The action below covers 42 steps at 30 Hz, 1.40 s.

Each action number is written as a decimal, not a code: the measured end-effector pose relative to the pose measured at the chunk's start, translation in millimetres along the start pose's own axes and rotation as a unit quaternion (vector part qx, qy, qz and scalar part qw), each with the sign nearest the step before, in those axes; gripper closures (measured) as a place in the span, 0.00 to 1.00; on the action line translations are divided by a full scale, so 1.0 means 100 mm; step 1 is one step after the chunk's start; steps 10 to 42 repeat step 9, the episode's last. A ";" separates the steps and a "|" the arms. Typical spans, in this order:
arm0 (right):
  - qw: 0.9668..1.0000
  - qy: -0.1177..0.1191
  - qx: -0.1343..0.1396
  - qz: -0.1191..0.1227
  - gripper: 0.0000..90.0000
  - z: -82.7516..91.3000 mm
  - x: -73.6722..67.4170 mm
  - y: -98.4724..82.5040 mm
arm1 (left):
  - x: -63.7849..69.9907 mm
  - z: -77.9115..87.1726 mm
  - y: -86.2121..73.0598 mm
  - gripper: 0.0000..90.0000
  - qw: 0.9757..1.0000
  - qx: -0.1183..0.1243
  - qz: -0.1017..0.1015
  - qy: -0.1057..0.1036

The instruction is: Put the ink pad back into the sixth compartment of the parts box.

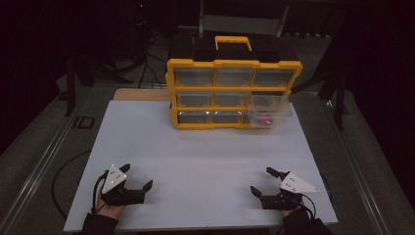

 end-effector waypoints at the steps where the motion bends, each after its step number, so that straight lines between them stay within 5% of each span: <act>1: 1.000 0.000 0.000 0.000 0.11 0.00 0.00 0.00 | 0.00 0.01 0.01 0.00 1.000 0.006 0.003 -0.004; 42: 1.000 0.001 -0.001 0.000 0.11 -0.01 0.00 -0.01 | 0.00 0.00 0.01 0.00 1.000 0.005 0.001 0.001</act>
Point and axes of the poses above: each handheld gripper's, and its own axes: z roughly backward along the jaws, y roughly out of its top, x roughly to its right, the point moved 9 cm from there along -z, roughly forward along the jaws, and after that the axes turned 7 degrees about -z, right-handed, at the moved point
